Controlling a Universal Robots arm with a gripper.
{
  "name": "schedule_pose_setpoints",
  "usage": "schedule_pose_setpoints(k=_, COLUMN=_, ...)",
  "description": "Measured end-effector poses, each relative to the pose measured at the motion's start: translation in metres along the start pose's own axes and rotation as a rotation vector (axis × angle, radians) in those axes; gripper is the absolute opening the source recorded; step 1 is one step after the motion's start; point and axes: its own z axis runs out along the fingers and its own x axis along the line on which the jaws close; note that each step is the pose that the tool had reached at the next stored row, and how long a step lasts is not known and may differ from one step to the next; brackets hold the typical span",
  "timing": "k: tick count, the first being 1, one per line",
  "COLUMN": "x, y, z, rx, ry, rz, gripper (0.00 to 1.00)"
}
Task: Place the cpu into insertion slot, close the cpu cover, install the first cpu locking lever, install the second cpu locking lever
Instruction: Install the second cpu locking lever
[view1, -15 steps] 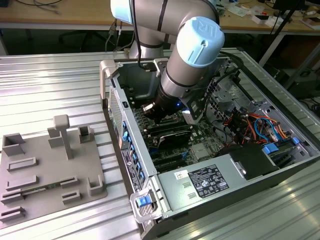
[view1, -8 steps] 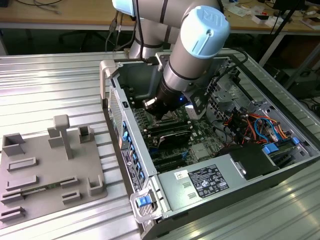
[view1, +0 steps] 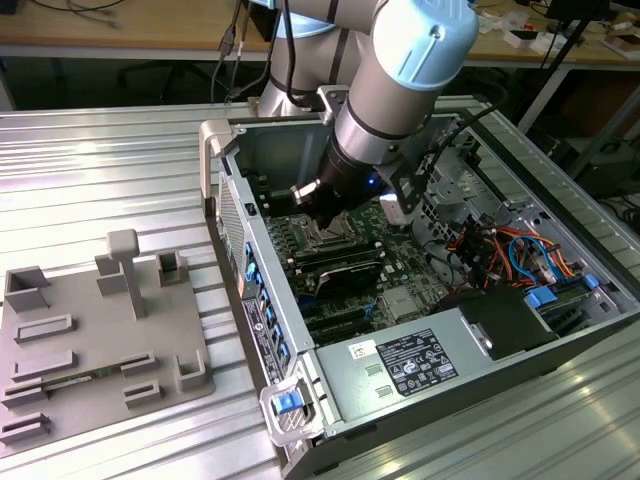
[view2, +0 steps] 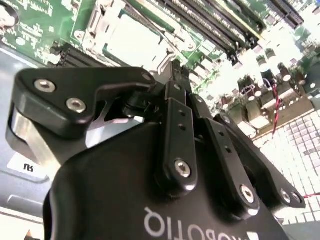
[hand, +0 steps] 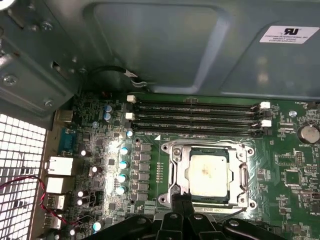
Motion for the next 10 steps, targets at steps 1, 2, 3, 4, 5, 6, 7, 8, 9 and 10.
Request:
schedule_pose_setpoints(k=1, x=-0.0004, y=0.0000, z=-0.0001, rx=0.0003, ry=0.0001, rz=0.000, gripper=0.11)
schedule_pose_setpoints(k=2, x=-0.0006, y=0.0000, z=-0.0001, rx=0.0002, ry=0.0000, rz=0.000, gripper=0.11)
schedule_pose_setpoints(k=3, x=-0.0009, y=0.0000, z=0.0000, rx=0.0001, ry=0.0000, rz=0.000, gripper=0.11)
schedule_pose_setpoints(k=4, x=-0.0011, y=0.0000, z=0.0000, rx=0.0001, ry=0.0000, rz=0.000, gripper=0.11)
schedule_pose_setpoints(k=5, x=-0.0013, y=0.0000, z=0.0000, rx=0.0002, ry=0.0000, rz=0.000, gripper=0.11)
schedule_pose_setpoints(k=6, x=-0.0017, y=0.0000, z=0.0000, rx=0.0001, ry=0.0000, rz=0.000, gripper=0.11)
schedule_pose_setpoints(k=7, x=-0.0019, y=-0.0001, z=0.0000, rx=0.0001, ry=0.0000, rz=0.000, gripper=0.11)
schedule_pose_setpoints(k=8, x=-0.0021, y=-0.0001, z=0.0000, rx=0.0001, ry=0.0000, rz=0.000, gripper=0.11)
schedule_pose_setpoints(k=9, x=-0.0024, y=-0.0001, z=0.0000, rx=0.0001, ry=0.0000, rz=0.000, gripper=0.11)
schedule_pose_setpoints(k=10, x=-0.0027, y=-0.0001, z=0.0000, rx=0.0001, ry=0.0000, rz=0.000, gripper=0.11)
